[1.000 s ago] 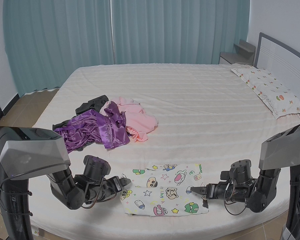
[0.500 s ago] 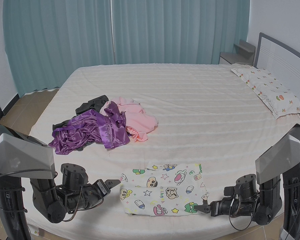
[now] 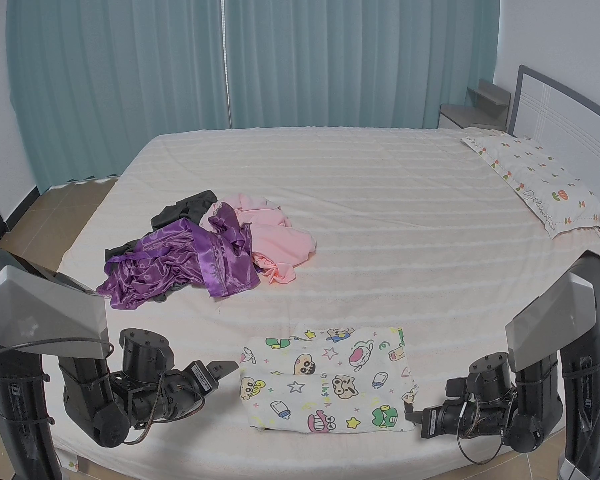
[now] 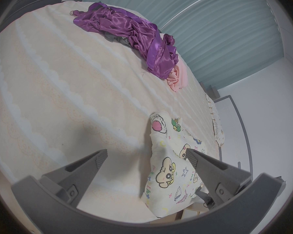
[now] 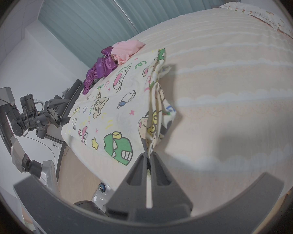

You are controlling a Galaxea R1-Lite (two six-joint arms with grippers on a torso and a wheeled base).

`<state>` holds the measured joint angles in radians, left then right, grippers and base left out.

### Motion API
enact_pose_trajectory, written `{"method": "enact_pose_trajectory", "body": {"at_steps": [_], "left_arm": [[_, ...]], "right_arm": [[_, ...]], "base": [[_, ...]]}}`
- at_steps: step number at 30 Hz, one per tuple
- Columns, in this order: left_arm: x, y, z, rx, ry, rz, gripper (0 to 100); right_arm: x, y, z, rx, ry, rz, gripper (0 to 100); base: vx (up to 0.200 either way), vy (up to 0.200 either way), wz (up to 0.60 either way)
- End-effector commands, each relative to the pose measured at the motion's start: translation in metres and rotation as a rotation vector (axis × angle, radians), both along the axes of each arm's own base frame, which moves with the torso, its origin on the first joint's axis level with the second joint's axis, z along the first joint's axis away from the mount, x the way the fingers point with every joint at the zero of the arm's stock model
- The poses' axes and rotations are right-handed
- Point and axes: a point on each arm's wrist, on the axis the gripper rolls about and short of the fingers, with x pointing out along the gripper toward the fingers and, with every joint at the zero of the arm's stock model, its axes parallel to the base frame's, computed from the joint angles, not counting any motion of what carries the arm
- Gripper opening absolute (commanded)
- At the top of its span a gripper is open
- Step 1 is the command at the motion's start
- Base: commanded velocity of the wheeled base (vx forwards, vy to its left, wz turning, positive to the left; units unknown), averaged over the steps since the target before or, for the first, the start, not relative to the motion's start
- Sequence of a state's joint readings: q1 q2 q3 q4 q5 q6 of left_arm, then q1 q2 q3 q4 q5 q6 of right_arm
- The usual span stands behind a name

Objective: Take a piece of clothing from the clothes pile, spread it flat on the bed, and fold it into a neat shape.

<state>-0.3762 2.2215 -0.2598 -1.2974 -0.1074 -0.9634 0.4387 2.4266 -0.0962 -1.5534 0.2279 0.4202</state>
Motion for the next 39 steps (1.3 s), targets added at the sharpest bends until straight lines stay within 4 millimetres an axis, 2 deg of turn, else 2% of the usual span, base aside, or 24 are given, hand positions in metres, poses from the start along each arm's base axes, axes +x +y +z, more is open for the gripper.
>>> {"method": "enact_pose_trajectory", "body": {"at_steps": [1, 13, 14, 19, 21, 25, 27, 32, 35, 39], "left_arm": [[0.000, 0.000, -0.001, 0.002, 0.002, 0.000, 100], [0.000, 0.000, -0.001, 0.004, 0.001, 0.000, 100], [0.000, 0.000, -0.001, 0.004, 0.001, 0.000, 100], [0.000, 0.000, -0.001, 0.004, 0.001, 0.000, 100], [0.000, 0.000, -0.001, 0.003, 0.000, 0.000, 100], [0.000, 0.000, -0.001, 0.005, -0.001, -0.001, 100], [0.001, -0.001, -0.001, 0.004, -0.002, -0.001, 100], [0.000, 0.000, -0.001, 0.005, 0.001, -0.001, 100], [0.000, -0.001, -0.001, 0.007, 0.002, -0.001, 100], [0.000, -0.001, -0.002, 0.007, 0.003, -0.003, 100]], "right_arm": [[-0.002, -0.004, 0.007, 0.008, -0.018, -0.010, 0], [-0.011, -0.010, 0.011, -0.021, -0.008, 0.001, 0], [-0.010, -0.011, 0.011, -0.026, -0.013, 0.001, 100], [-0.009, -0.011, 0.017, -0.014, -0.035, -0.004, 100], [-0.007, -0.014, 0.029, 0.014, -0.079, -0.024, 100], [0.010, -0.014, 0.044, 0.067, -0.180, -0.058, 100], [0.034, -0.007, 0.048, 0.099, -0.258, -0.072, 100], [0.068, 0.005, 0.043, 0.096, -0.249, -0.077, 100], [0.102, 0.011, 0.040, 0.085, -0.228, -0.098, 100], [0.124, 0.015, 0.026, 0.071, -0.191, -0.107, 100]], "base": [[0.000, 0.000, 0.00], [0.000, 0.000, 0.00], [0.000, 0.000, 0.00], [0.000, 0.000, 0.00], [0.000, 0.000, 0.00], [0.000, 0.000, 0.00], [0.000, 0.000, 0.00], [0.000, 0.000, 0.00], [0.000, 0.000, 0.00], [0.000, 0.000, 0.00]]}}
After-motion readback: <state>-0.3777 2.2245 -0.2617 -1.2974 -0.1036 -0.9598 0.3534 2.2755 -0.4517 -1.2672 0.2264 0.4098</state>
